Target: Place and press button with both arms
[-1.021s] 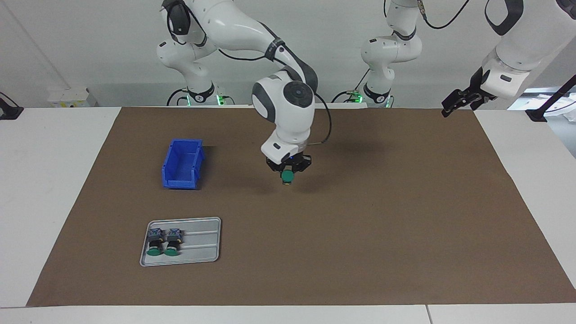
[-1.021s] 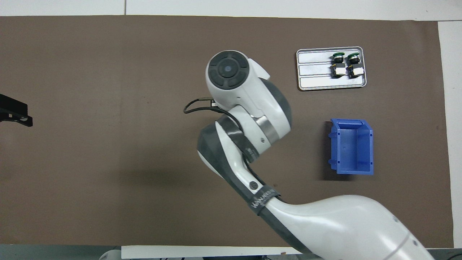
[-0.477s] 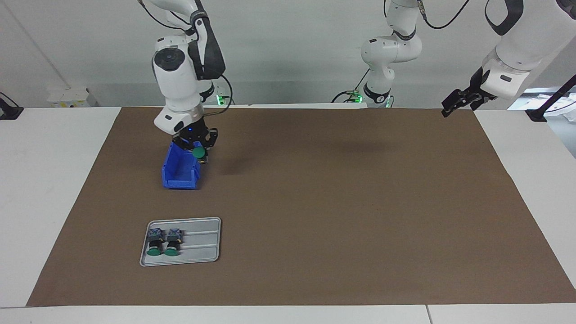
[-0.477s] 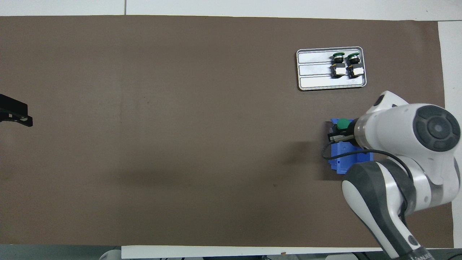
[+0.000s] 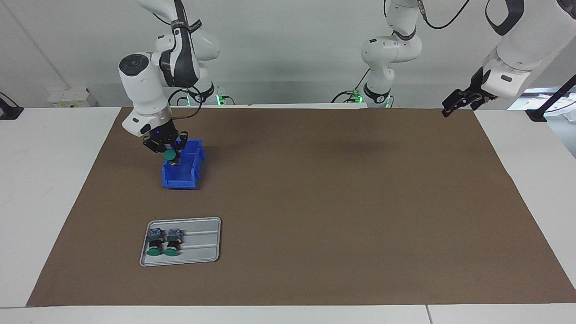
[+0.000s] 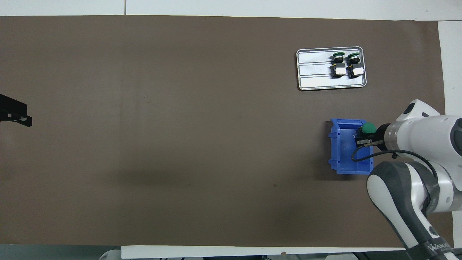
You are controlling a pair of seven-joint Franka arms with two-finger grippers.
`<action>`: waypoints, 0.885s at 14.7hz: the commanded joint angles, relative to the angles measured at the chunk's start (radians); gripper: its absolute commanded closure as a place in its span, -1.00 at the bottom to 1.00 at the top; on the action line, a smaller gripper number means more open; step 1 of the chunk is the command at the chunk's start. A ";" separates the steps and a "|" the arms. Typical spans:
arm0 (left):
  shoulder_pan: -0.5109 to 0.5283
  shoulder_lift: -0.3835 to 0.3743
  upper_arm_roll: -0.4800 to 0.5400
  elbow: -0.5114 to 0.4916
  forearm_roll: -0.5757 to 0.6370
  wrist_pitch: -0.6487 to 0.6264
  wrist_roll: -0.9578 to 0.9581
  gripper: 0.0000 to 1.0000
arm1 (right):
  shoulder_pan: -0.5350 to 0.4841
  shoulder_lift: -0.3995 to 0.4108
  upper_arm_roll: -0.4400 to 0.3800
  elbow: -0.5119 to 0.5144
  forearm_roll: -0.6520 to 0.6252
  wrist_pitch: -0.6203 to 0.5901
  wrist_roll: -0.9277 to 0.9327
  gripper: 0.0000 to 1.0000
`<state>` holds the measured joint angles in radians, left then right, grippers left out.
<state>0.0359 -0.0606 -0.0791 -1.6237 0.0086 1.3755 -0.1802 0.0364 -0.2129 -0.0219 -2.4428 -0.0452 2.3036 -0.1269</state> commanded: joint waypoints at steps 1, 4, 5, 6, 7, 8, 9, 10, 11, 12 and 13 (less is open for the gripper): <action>0.012 -0.010 -0.004 -0.002 -0.009 -0.003 -0.001 -1.00 | -0.015 0.024 0.014 -0.013 -0.007 0.037 0.027 1.00; 0.012 -0.010 -0.004 -0.004 -0.009 -0.003 0.001 -1.00 | -0.012 0.036 0.014 -0.036 -0.007 0.056 0.044 0.91; 0.010 -0.010 -0.004 -0.004 -0.009 -0.004 0.001 -1.00 | -0.012 0.040 0.014 -0.038 -0.007 0.063 0.044 0.89; 0.007 -0.010 -0.004 -0.002 -0.009 -0.006 0.001 -1.00 | -0.012 0.052 0.014 -0.042 -0.007 0.072 0.046 0.85; 0.004 -0.010 -0.004 -0.002 -0.009 -0.006 -0.001 -1.00 | -0.012 0.058 0.014 -0.042 -0.007 0.083 0.046 0.85; 0.004 -0.010 -0.004 -0.002 -0.009 -0.004 -0.001 -1.00 | -0.010 0.058 0.016 -0.042 -0.007 0.086 0.046 0.81; 0.009 -0.010 -0.004 -0.002 -0.009 -0.003 -0.001 -1.00 | -0.009 0.058 0.014 -0.042 -0.007 0.086 0.053 0.72; 0.012 -0.010 -0.002 -0.002 -0.009 -0.003 -0.001 -1.00 | -0.007 0.058 0.016 -0.042 -0.007 0.085 0.062 0.58; 0.013 -0.010 -0.002 -0.002 -0.009 -0.003 -0.001 -1.00 | -0.007 0.059 0.016 -0.041 -0.007 0.083 0.064 0.49; 0.013 -0.010 -0.002 -0.002 -0.009 -0.003 -0.001 -1.00 | -0.006 0.059 0.016 -0.038 -0.007 0.079 0.066 0.46; 0.012 -0.010 -0.002 -0.002 -0.009 -0.003 -0.001 -1.00 | -0.006 0.059 0.016 -0.036 -0.007 0.076 0.066 0.45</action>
<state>0.0378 -0.0606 -0.0785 -1.6237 0.0086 1.3755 -0.1802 0.0370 -0.1489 -0.0171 -2.4749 -0.0452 2.3714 -0.0846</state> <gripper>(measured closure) 0.000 0.674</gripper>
